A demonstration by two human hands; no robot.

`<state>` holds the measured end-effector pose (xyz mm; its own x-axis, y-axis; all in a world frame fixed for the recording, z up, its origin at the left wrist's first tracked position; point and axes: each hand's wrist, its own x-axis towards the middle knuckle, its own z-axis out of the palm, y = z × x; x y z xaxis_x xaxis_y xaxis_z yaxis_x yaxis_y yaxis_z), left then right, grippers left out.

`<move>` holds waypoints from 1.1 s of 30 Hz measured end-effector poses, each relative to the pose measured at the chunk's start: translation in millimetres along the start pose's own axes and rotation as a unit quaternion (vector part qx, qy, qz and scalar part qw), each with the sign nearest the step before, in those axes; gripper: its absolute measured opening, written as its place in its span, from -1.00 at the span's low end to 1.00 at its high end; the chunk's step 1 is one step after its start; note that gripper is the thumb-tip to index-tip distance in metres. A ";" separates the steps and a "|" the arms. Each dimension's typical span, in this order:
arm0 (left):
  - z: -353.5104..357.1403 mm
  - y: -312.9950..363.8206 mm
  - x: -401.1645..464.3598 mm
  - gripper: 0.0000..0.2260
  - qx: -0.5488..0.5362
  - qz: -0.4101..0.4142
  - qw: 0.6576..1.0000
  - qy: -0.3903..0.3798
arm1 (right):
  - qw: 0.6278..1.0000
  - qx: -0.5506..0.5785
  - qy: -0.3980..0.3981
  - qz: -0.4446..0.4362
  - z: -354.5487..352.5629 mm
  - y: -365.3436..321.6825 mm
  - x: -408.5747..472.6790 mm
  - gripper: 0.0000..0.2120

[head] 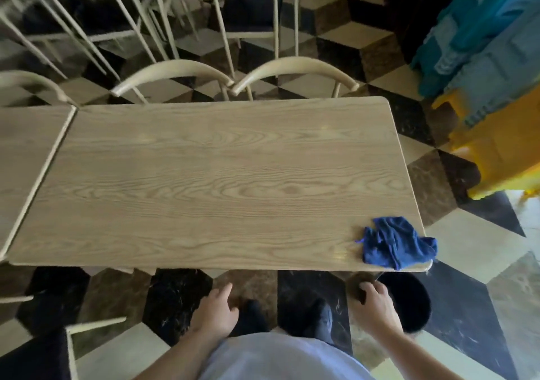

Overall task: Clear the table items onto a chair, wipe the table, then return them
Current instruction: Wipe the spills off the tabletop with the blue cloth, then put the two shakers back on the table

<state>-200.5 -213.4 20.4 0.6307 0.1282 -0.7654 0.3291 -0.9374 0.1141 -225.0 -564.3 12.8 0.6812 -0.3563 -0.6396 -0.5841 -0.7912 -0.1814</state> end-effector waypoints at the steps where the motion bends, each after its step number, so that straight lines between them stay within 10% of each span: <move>1: 0.3 -14.7 -2.0 -0.42 -0.019 -0.019 0.999 -0.019 | 1.000 0.001 -0.030 0.008 5.4 6.2 -2.3 -0.60; 15: -37.2 -137.7 11.8 -0.65 -0.101 -0.034 0.989 -0.099 | 0.983 0.085 -0.110 0.124 54.6 -27.7 -86.2 -0.76; 33: 55.9 91.4 -15.8 -0.84 0.206 0.234 0.945 -0.096 | 0.851 0.415 -0.066 0.315 163.4 125.5 -227.6 -0.74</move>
<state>-219.6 -319.1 7.6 0.4862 -0.3563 -0.7979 -0.2818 -0.9283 0.2428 -525.4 -501.3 13.5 0.0942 -0.4778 -0.8734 -0.9631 0.1784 -0.2015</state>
